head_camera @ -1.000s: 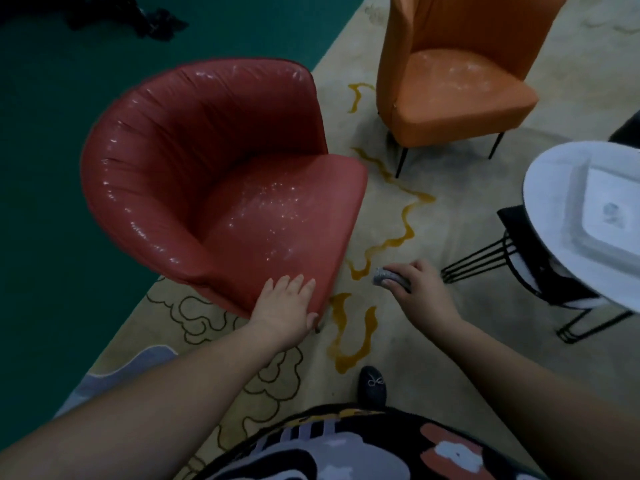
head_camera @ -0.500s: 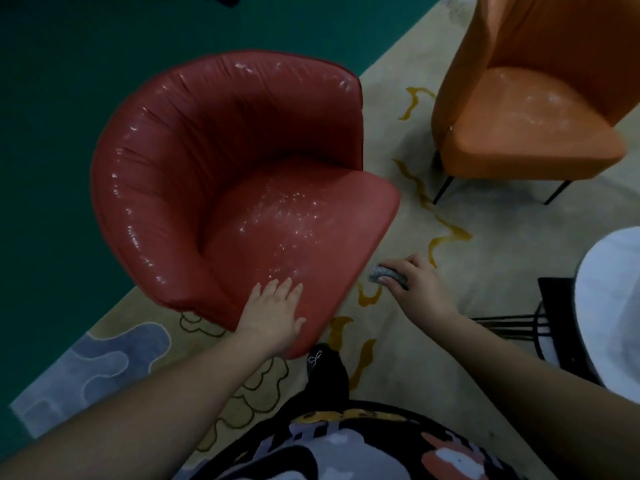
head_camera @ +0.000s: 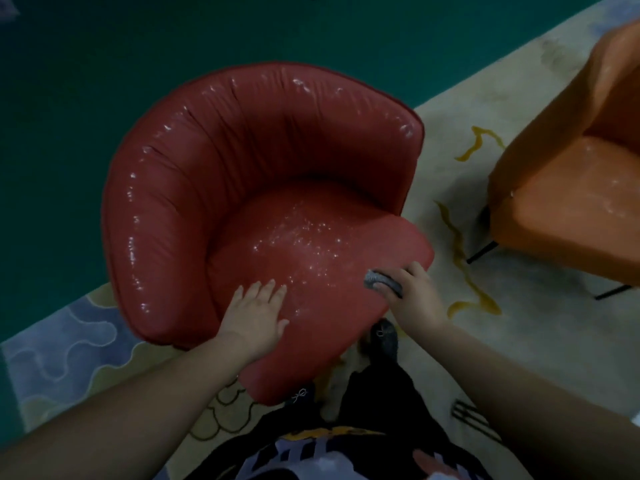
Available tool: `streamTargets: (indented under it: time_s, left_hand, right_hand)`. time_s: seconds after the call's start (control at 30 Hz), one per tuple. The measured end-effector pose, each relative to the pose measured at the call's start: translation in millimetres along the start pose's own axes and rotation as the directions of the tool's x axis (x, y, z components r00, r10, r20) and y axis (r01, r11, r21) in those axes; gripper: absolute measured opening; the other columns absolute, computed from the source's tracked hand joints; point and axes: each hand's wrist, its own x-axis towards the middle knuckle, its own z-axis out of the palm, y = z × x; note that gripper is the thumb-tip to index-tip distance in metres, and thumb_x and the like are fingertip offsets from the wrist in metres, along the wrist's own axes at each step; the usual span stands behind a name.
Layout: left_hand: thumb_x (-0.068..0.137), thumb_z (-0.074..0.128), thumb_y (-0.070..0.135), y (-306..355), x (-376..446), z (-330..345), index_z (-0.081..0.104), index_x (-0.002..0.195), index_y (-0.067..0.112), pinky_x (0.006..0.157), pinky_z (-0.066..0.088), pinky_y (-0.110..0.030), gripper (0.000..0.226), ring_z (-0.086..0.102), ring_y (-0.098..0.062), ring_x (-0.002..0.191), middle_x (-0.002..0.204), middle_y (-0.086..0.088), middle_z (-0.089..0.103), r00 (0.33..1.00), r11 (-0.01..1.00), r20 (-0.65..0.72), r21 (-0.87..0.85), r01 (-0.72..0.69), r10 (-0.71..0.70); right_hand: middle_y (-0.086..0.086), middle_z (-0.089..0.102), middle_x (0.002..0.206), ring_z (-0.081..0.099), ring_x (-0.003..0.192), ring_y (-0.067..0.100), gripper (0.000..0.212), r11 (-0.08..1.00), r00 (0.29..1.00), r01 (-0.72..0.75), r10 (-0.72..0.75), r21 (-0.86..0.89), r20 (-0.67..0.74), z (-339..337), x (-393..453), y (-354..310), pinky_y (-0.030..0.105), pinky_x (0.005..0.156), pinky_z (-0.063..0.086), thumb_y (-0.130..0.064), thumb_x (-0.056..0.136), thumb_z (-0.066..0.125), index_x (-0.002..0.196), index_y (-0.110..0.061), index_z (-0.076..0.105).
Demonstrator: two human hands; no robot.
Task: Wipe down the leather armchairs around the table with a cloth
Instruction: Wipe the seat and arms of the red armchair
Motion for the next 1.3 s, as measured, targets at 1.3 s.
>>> streamTargets:
  time_s: [1.3]
  left_hand:
    - [0.092, 0.056, 0.044, -68, 219, 168, 0.028, 0.15, 0.035, 0.115, 0.013, -0.029, 0.065, 0.01, -0.015, 0.146, 0.159, 0.016, 0.016, 0.617, 0.223, 0.238, -0.788, 0.574, -0.75]
  right_hand:
    - [-0.009, 0.043, 0.103, 0.05, 0.087, 0.001, 0.037, 0.948, 0.822, 0.262, -0.317, 0.181, 0.474, 334, 330, 43, -0.009, 0.069, 0.031, -0.028, 0.091, 0.059, 0.128, -0.024, 0.056]
